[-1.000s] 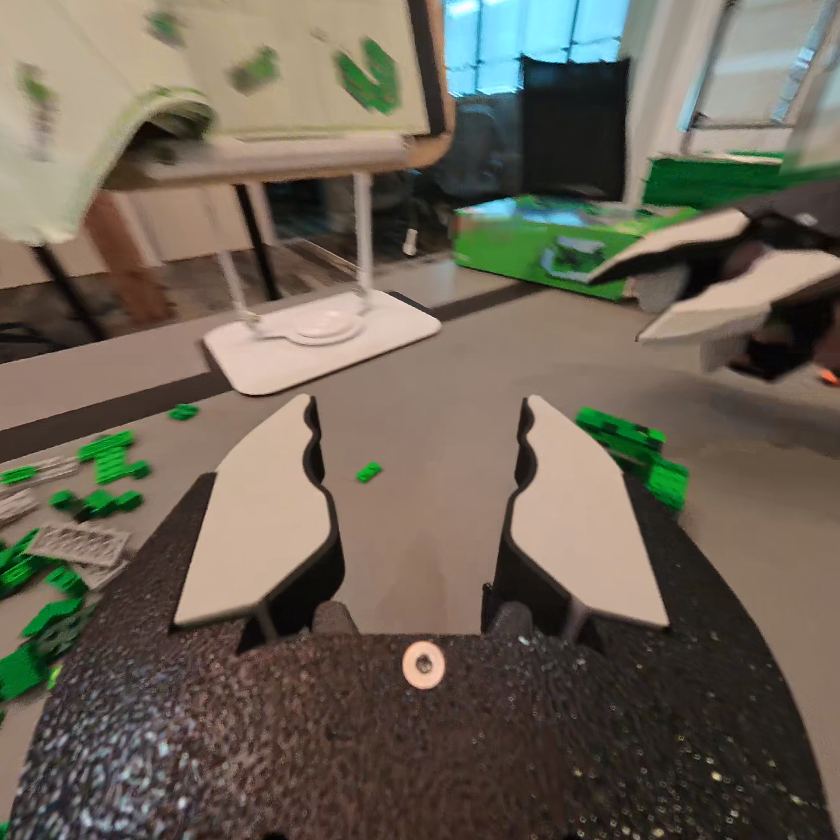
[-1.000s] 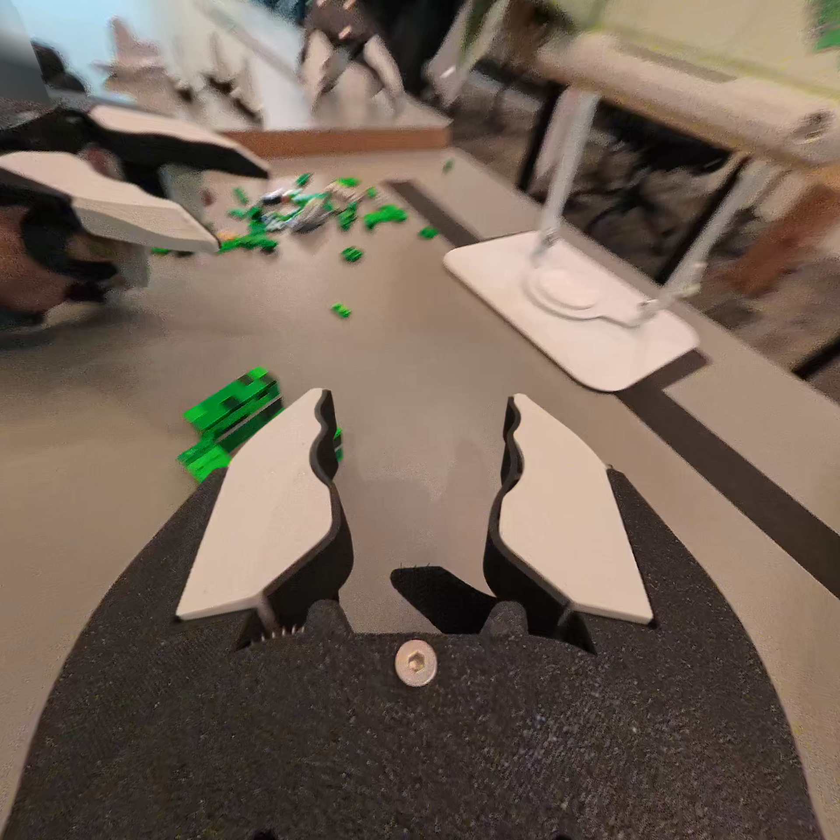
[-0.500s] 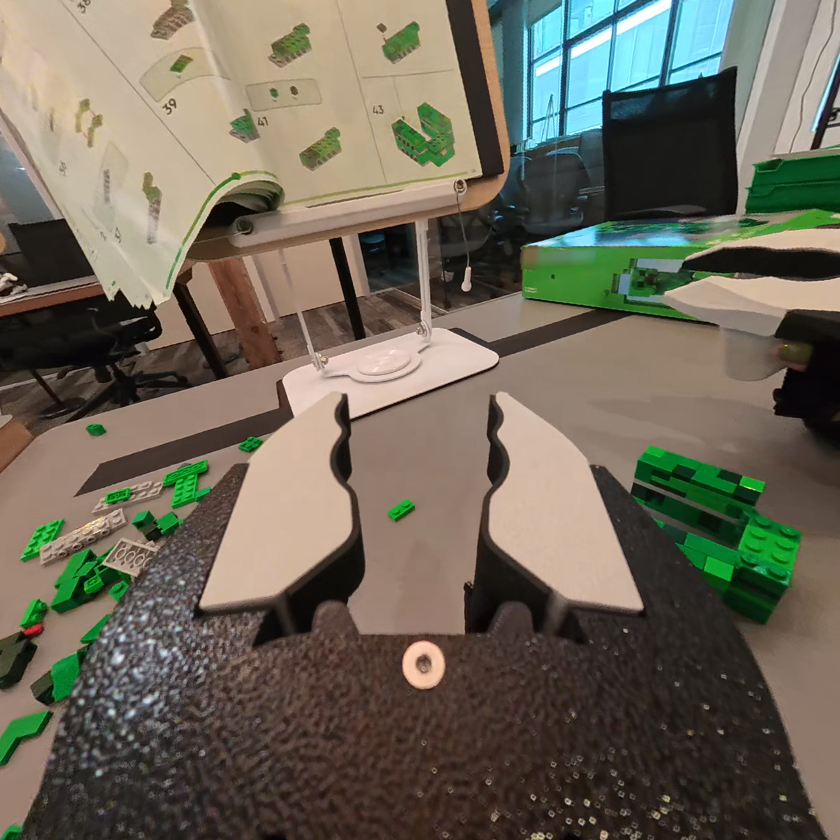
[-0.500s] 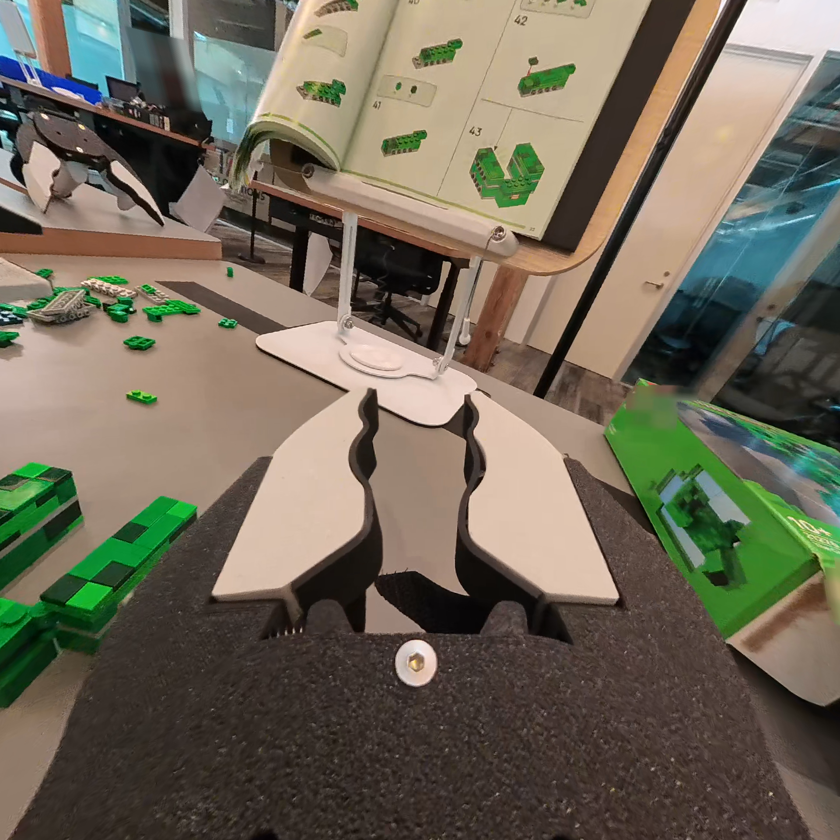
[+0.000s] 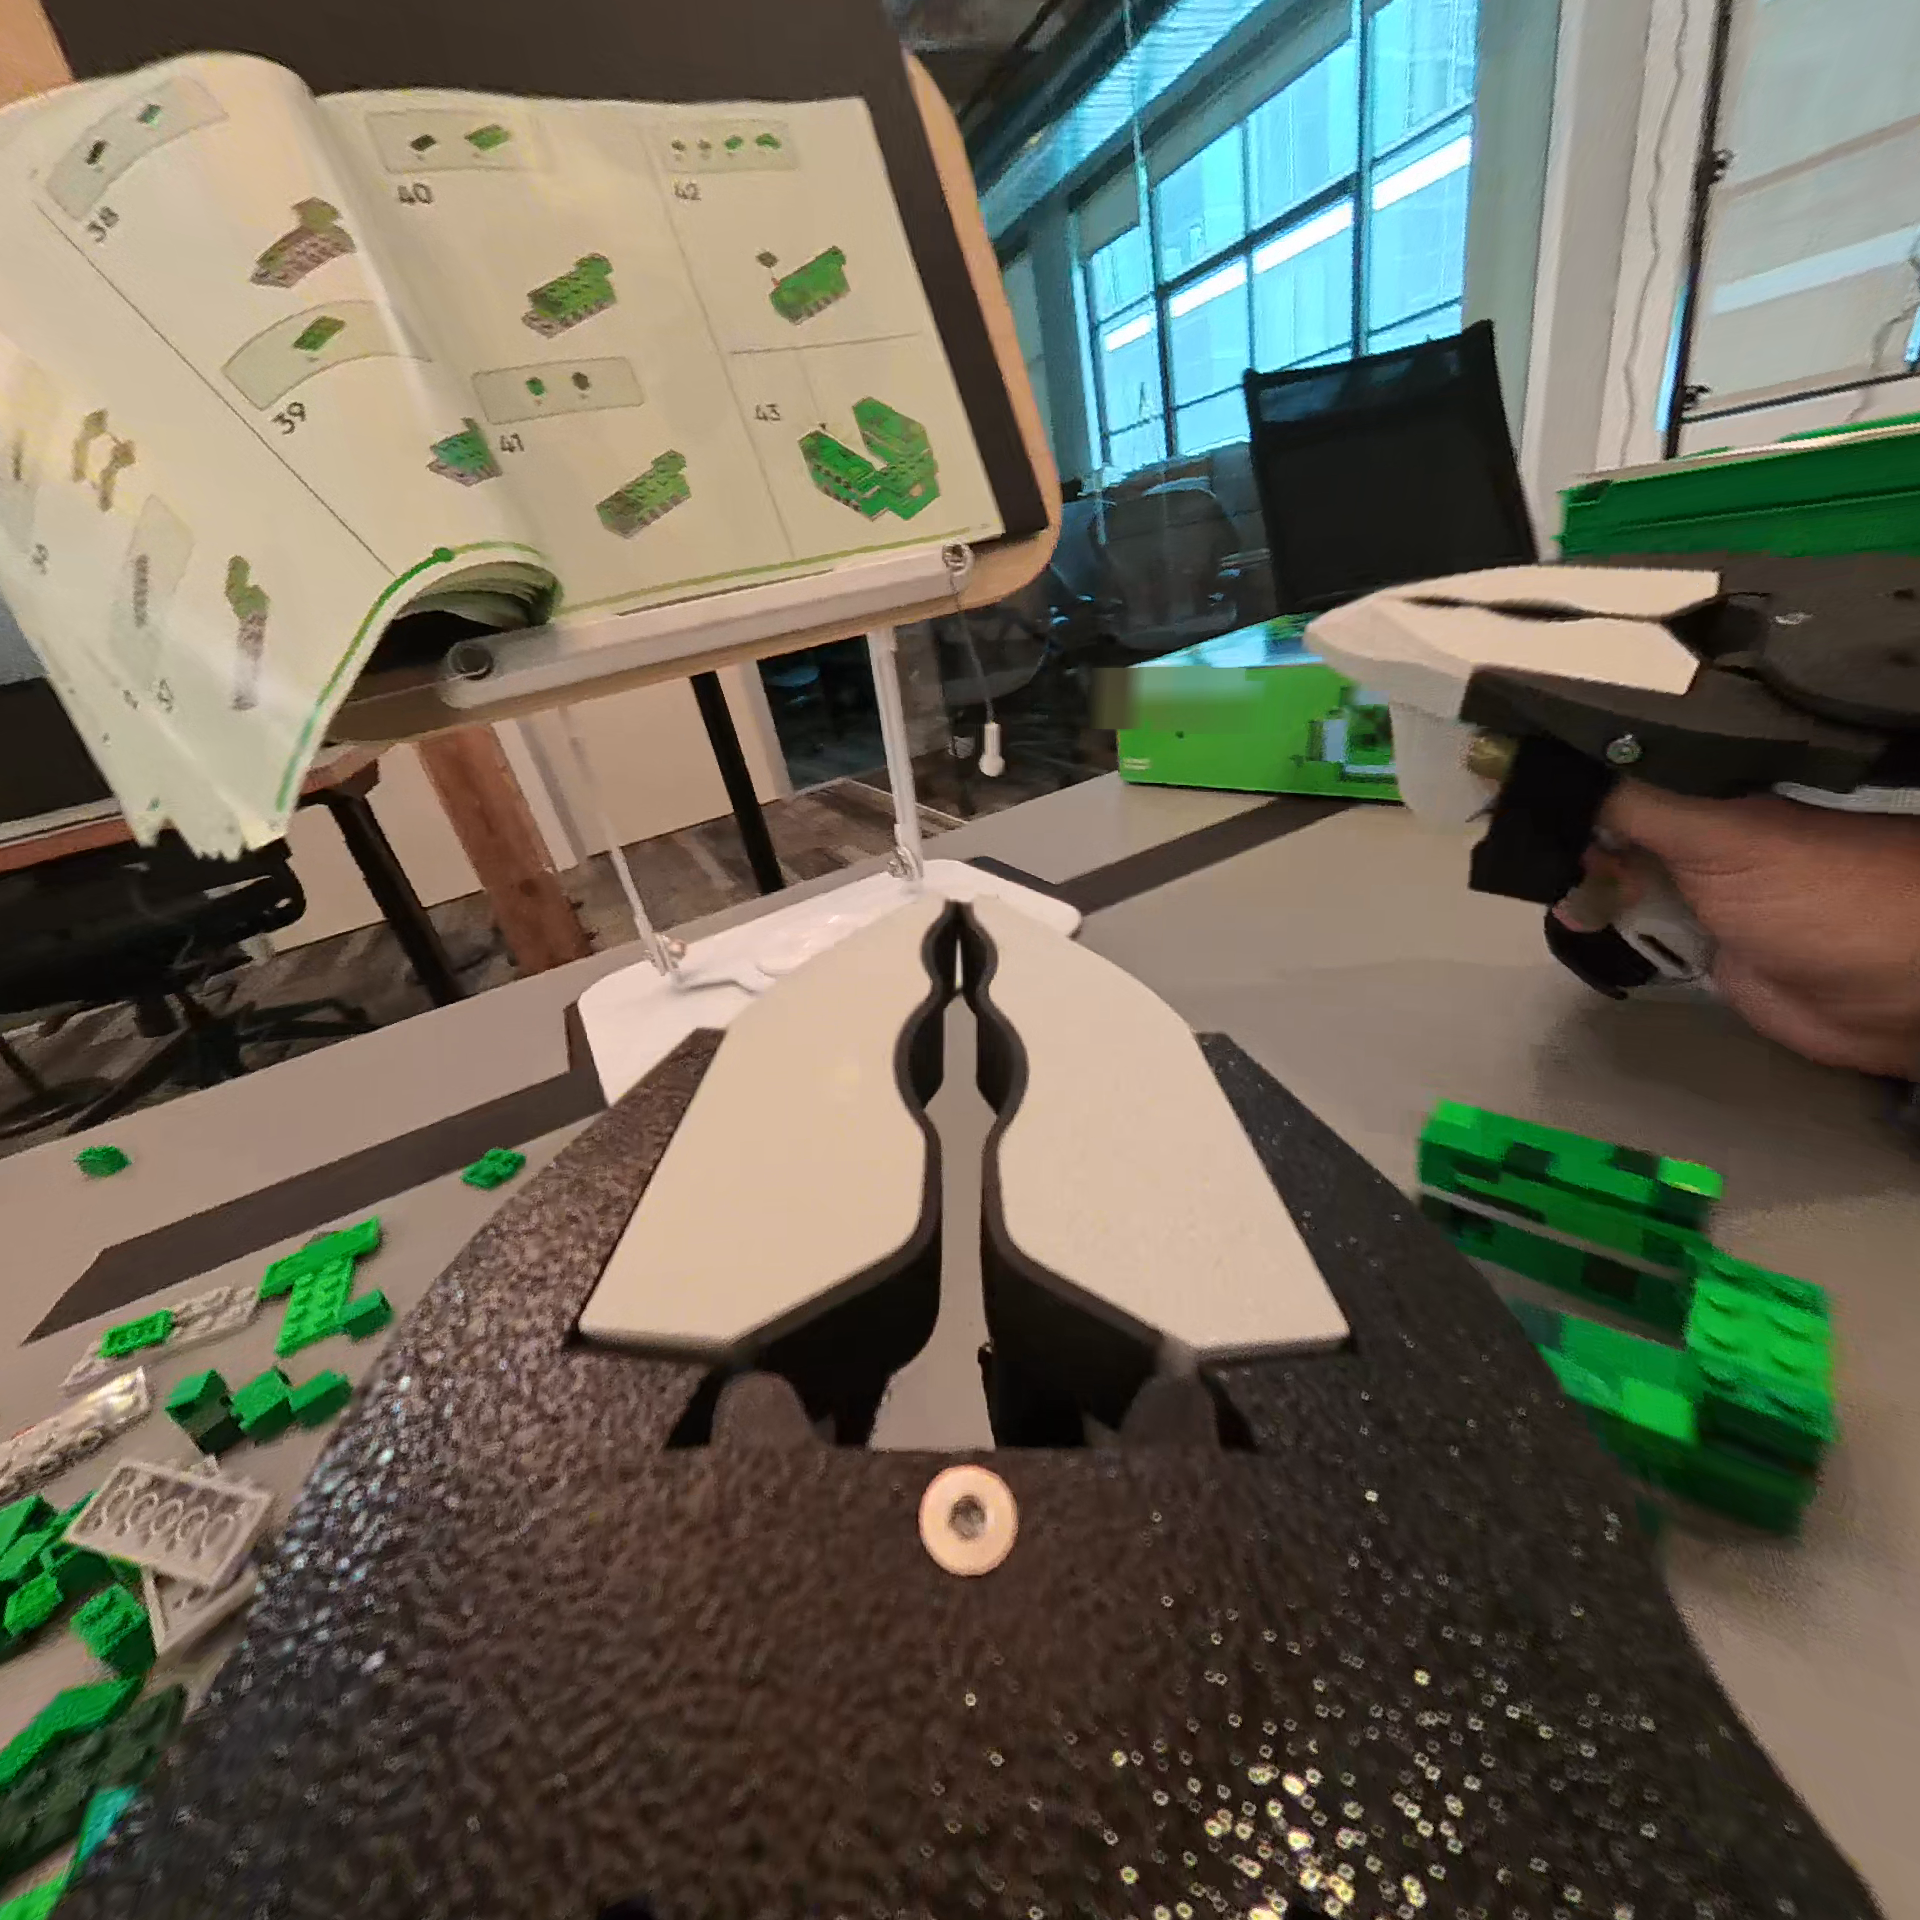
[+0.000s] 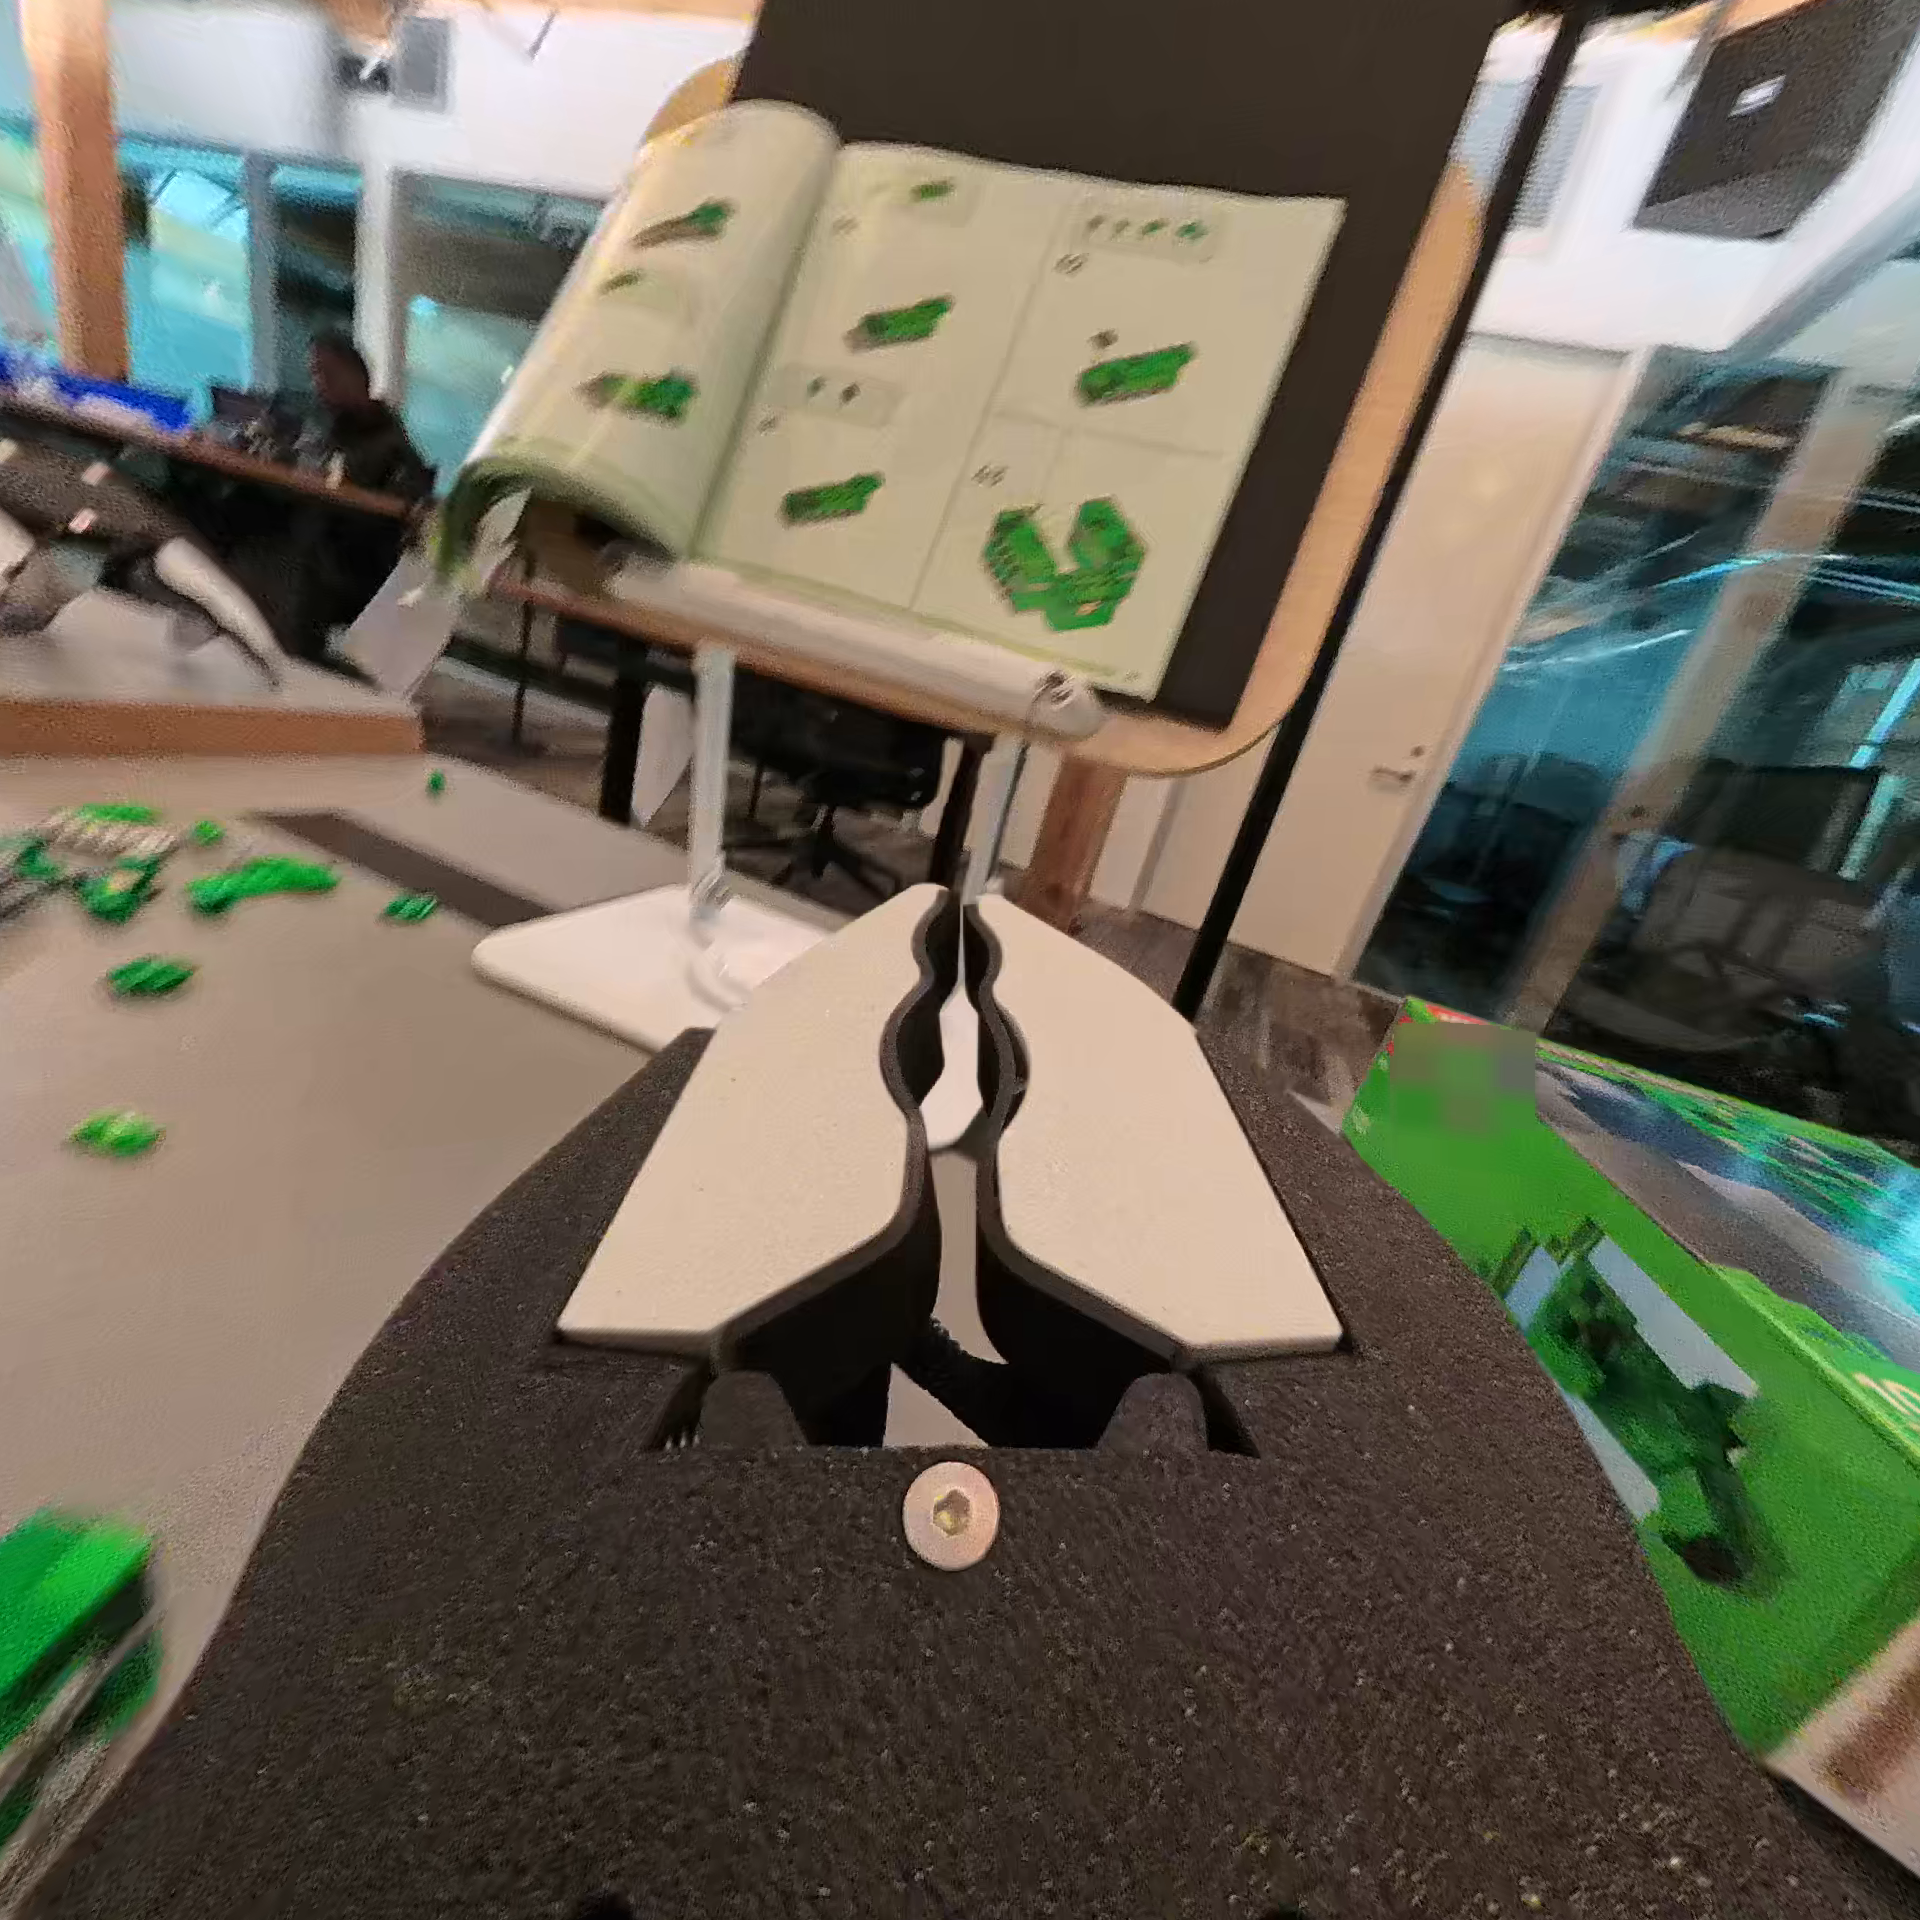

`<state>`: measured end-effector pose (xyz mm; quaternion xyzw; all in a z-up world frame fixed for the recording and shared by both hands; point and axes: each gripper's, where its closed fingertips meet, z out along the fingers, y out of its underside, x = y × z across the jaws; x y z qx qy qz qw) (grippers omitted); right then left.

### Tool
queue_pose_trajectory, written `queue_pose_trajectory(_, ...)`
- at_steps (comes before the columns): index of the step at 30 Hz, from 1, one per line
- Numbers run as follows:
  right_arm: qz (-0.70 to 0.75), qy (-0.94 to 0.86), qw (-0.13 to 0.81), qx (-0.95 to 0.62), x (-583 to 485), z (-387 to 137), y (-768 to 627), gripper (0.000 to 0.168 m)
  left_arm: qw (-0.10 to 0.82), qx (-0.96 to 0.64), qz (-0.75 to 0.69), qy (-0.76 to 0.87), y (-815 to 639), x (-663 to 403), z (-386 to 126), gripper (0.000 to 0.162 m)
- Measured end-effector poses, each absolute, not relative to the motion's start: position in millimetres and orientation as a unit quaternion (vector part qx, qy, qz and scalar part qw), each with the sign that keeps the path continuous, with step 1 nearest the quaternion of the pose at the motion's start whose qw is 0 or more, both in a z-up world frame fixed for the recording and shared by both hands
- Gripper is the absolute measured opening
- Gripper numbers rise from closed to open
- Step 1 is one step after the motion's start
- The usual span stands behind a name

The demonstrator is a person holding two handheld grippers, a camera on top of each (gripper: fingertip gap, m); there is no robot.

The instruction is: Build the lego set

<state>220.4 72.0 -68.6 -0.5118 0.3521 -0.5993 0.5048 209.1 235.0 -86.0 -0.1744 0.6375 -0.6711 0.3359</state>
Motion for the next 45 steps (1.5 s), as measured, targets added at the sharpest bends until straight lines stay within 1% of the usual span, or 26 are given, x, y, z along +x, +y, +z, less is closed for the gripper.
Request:
queue_pose_trajectory(4,-0.608,0.369,0.541,-0.449,263.6,-57.2,59.1,0.006,0.371,-0.186,-0.673,0.612,228.3,242.4,-78.5,0.0)
queue_pose_trajectory(8,-0.616,0.365,0.561,-0.415,304.6,-48.1,52.2,0.021,0.4,-0.2,-0.667,0.597,215.8,281.2,-75.4,0.0)
queue_pose_trajectory(10,-0.625,0.355,0.568,-0.4,319.1,-39.4,49.8,0.029,0.418,-0.175,-0.657,0.603,203.2,298.0,-75.8,0.008)
queue_pose_trajectory(13,-0.659,0.331,0.562,-0.374,332.1,-24.3,47.8,0.032,0.439,-0.161,-0.631,0.619,187.4,326.1,-80.5,0.009)
queue_pose_trajectory(16,-0.661,0.329,0.573,-0.356,348.6,-17.4,48.3,0.036,0.428,-0.153,-0.633,0.627,178.1,333.7,-82.4,0.009)
queue_pose_trajectory(22,-0.661,0.334,0.575,-0.348,363.0,-13.6,49.8,0.042,0.429,-0.143,-0.644,0.617,178.7,327.3,-78.8,0.005)
queue_pose_trajectory(32,-0.649,0.343,0.582,-0.351,364.7,-16.8,53.7,0.042,0.375,-0.143,-0.67,0.625,169.8,314.6,-80.9,0.001)
queue_pose_trajectory(45,-0.654,0.358,0.564,-0.355,367.3,-14.5,48.3,0.045,0.357,-0.142,-0.667,0.639,165.4,314.8,-85.5,0.0)
